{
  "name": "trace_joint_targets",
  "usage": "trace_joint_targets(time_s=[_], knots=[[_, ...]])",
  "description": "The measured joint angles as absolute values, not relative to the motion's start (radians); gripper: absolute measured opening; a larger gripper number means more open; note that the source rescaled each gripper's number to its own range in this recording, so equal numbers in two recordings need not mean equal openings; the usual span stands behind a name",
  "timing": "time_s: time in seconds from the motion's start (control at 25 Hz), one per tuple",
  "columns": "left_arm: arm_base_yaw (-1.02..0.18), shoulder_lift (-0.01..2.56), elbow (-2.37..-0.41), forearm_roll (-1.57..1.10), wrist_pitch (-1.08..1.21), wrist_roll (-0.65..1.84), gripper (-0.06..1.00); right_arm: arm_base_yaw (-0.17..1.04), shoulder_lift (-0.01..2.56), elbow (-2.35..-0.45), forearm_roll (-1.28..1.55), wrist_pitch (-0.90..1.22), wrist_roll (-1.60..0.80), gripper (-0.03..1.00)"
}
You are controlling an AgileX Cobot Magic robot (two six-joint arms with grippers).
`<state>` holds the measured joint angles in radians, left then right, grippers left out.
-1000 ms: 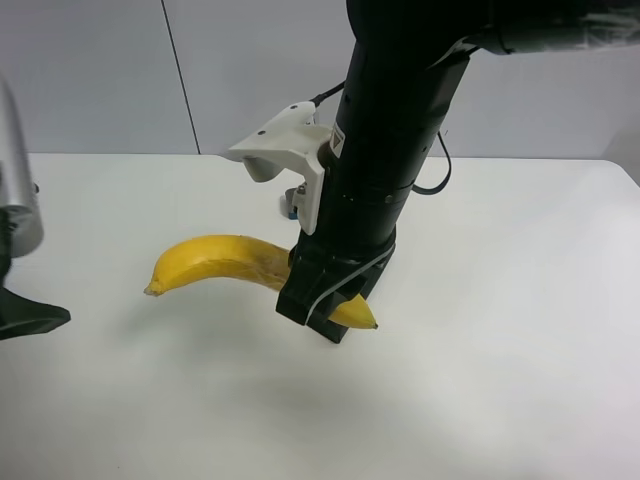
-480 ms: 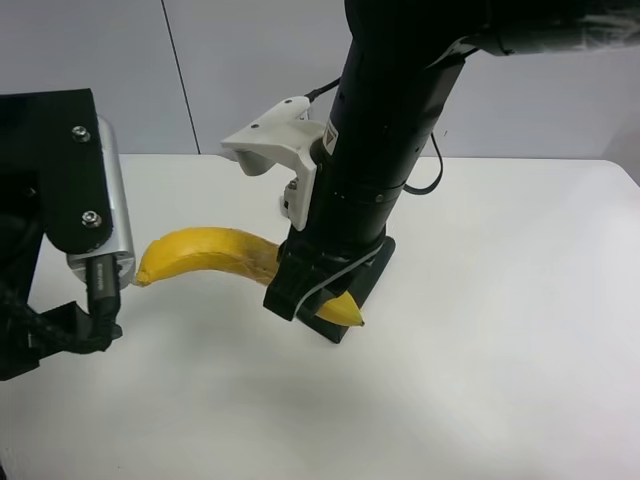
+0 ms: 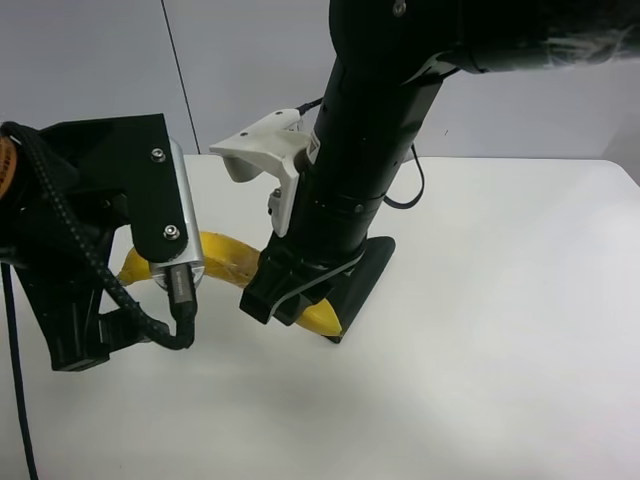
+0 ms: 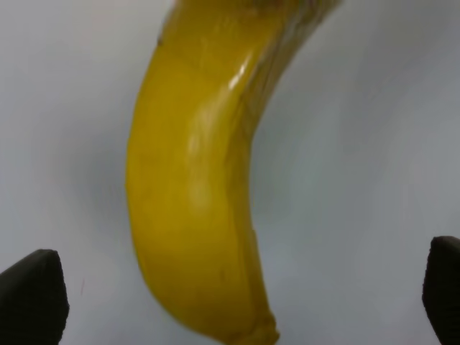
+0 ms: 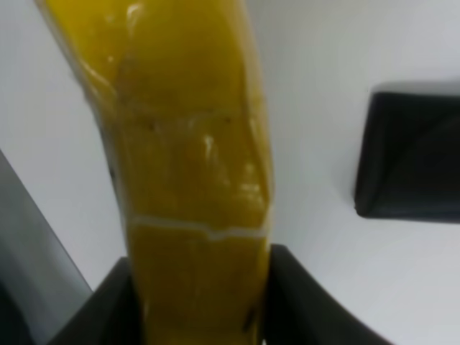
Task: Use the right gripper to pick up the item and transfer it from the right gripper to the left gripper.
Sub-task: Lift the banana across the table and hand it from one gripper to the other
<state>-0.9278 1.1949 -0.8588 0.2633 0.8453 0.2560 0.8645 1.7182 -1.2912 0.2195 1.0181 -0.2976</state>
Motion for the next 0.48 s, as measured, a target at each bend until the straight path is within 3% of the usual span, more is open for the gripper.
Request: trace_joint_targets(time_s=[0.4,0.48], knots=[[-0.928,1.234,-0.859,0.265,0.765,0.256,1.00,0.865,1.718,-1.291,0.224,1.012,-0.298,0.01],[-0.928,1.234,-0.859,0.265,0.761,0.256,0.93,0.865,1.718,-1.291,0.224,1.012,-0.298,0.01]])
